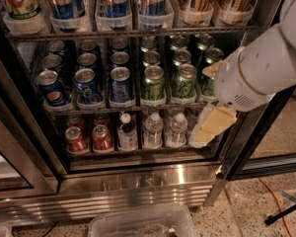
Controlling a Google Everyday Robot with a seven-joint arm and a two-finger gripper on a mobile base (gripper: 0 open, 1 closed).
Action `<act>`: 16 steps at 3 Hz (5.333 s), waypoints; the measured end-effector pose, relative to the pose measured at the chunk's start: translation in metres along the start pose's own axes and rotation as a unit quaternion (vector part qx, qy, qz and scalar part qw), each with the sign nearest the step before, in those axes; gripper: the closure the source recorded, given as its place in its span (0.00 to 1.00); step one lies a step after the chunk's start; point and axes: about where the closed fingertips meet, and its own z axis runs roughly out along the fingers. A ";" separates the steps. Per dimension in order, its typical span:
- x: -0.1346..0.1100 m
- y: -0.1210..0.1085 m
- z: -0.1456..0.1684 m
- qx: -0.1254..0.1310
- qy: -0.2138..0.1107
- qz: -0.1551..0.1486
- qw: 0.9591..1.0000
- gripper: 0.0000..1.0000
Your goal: Pick pepsi can from middle shelf of fridge
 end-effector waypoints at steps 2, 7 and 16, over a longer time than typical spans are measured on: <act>0.015 0.011 0.065 0.054 -0.043 0.000 0.998 0.00; 0.011 -0.024 0.097 0.157 -0.221 0.126 0.954 0.00; -0.019 0.019 0.113 0.147 -0.463 0.341 0.805 0.00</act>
Offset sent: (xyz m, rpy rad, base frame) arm 0.0614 0.0298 -0.0643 0.1902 -0.4371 -0.1510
